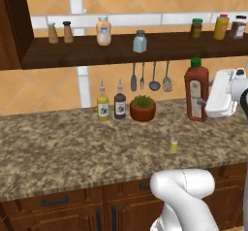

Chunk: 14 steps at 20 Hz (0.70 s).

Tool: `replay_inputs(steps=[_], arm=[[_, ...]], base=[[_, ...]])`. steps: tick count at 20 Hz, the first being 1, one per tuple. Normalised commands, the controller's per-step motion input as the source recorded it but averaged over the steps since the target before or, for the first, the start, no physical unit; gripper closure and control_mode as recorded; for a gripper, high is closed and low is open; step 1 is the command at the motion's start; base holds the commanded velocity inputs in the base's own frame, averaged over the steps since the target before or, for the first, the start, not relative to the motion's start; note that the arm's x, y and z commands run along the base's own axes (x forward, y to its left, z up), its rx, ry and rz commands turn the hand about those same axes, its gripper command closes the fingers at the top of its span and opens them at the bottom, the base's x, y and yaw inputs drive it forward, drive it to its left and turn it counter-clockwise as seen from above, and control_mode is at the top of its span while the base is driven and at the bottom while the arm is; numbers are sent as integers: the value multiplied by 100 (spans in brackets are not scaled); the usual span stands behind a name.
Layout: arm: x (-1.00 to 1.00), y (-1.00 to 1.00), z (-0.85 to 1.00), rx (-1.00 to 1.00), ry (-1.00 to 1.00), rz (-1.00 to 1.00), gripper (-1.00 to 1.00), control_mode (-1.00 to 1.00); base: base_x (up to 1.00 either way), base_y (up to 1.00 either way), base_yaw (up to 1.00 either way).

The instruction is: Put the shaker and condiment bottle from the counter next to their counterparts in the cabinet.

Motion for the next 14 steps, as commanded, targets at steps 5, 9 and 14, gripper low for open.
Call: replay_inputs(steps=[5,9,14], arm=[[-37,-25,55,-5,0,-14,100,-100],[-60,-7,52,1,-1,-10,100,-100],[-90,48,34,8,-8,-12,100,-100]], base=[[0,0,0],[0,0,0],[0,0,0]])
